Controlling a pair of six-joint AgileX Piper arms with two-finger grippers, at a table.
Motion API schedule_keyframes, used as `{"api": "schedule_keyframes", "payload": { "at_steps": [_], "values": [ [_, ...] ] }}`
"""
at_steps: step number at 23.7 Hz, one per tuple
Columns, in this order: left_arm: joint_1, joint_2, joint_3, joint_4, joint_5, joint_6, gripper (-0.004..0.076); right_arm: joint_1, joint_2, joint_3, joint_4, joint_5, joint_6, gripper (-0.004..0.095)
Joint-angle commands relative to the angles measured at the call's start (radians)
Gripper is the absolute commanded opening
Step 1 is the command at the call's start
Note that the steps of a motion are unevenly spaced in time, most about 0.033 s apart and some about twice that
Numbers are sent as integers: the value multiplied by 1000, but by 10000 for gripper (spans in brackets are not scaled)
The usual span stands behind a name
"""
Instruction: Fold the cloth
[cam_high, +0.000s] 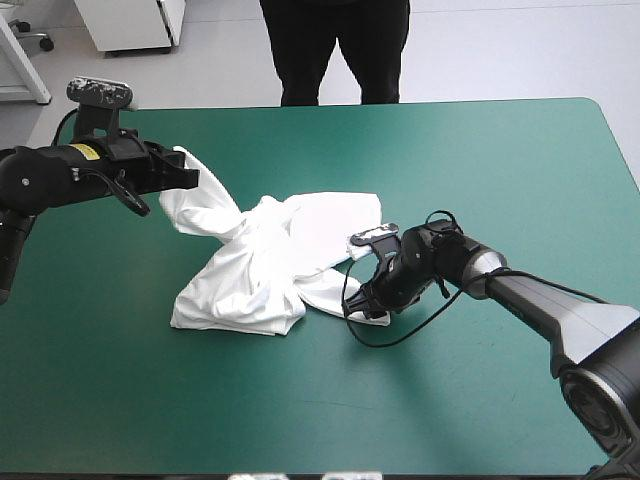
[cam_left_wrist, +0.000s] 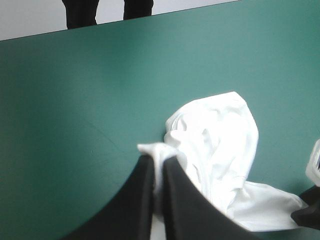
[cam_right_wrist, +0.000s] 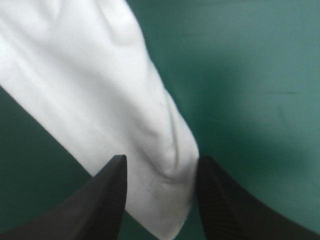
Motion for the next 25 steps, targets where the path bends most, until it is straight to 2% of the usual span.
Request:
{"api": "schedule_keyframes", "payload": {
  "at_steps": [1, 2, 4, 7, 12, 19, 22, 25],
  "values": [
    [0, -34, -35, -37, -53, -4, -9, 51, -12, 16, 24, -31, -9, 418],
    [0, -34, -35, -37, -51, -4, -9, 61, -4, 25, 22, -31, 2, 416],
    [0, -34, -35, -37, -49, -4, -9, 78, 29, 36, 11, -32, 75, 333],
    [0, -34, -35, -37, -36, -4, -9, 78, 47, 34, 4, -35, 89, -10],
    [0, -34, -35, -34, -36, -4, -9, 78, 15, -5, -52, -4, 118, -17],
    [0, -34, -35, -34, -40, 1, -9, 78, -153, -115, -308, 75, 215, -17],
    [0, -34, -35, -34, -43, 4, -9, 54, -230, -184, -397, 105, 231, -17],
    [0, -34, -35, -34, -44, 4, -9, -17, -302, -284, -413, 130, 218, -17]
  ]
}}
